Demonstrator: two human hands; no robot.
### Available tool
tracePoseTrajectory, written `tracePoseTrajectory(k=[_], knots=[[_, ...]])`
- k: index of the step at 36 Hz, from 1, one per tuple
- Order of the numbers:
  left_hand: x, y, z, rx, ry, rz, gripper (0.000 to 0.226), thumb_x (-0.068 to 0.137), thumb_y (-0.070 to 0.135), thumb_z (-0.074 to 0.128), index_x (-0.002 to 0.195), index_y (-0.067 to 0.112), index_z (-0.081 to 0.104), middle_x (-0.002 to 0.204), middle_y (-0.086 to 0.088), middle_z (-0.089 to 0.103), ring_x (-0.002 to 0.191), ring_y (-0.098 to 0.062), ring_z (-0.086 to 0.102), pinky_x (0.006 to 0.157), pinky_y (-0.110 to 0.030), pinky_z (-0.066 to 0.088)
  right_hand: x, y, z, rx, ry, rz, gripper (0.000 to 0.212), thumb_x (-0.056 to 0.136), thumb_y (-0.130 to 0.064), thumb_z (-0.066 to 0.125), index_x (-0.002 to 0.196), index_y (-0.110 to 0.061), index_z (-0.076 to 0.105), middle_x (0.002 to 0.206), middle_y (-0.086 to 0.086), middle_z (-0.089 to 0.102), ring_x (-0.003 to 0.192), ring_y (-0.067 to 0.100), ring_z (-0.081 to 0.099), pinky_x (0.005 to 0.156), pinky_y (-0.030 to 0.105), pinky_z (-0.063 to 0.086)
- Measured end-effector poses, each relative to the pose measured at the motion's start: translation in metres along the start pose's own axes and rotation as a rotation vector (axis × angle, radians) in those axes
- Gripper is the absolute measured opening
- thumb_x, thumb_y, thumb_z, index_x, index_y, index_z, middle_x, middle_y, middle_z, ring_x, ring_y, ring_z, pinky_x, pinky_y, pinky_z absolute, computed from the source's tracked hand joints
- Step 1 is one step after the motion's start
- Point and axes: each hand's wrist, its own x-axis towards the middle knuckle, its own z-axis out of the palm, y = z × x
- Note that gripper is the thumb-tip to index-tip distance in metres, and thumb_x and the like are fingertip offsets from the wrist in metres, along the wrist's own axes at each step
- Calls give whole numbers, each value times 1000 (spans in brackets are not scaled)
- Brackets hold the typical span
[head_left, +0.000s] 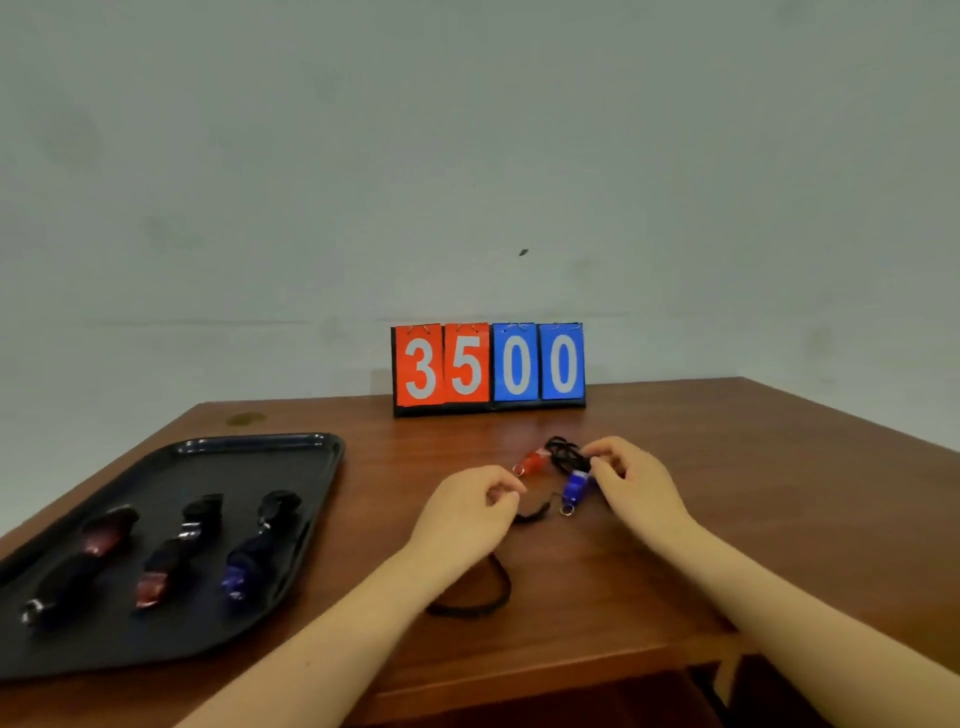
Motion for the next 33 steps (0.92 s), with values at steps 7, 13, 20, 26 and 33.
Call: tracePoseTrajectory(k=[7,13,20,26,33], knots=[[43,22,46,118,-4,9,28,94,38,51,118,31,62,110,9,56,99,-8,53,85,-25,47,11,33,-8,-146,-15,40,15,95,-22,50,101,-32,58,89,-11,62,77,3,57,66,20,46],[70,22,74,348,-7,-107,41,87,55,57,119,31,62,121,5,54,108,-15,53,84,-34,53,16,38,-3,-187,-75,93,15,88,-26,60,102,-27,65,88,-11,58,87,9,58,76,20,41],[76,18,51,-238,22,-205,18,89,28,59,101,19,70,98,4,69,86,-11,60,78,-28,47,16,35,-5,-203,-76,31,12,90,-32,59,93,-24,68,84,-12,54,78,4,53,71,20,40],[76,21,4,-657,189,-178,10,92,29,60,99,22,65,95,10,66,89,-6,57,68,-18,41,19,2,12,142,-146,-31,18,94,-37,56,107,-28,65,104,-14,60,95,-2,54,74,9,38],[77,-1,-34,-692,371,-164,41,90,34,63,129,20,58,108,5,60,105,-17,55,71,-21,43,35,-57,59,350,-298,-14,27,97,-33,50,119,-25,63,115,-12,62,107,4,55,94,24,46]])
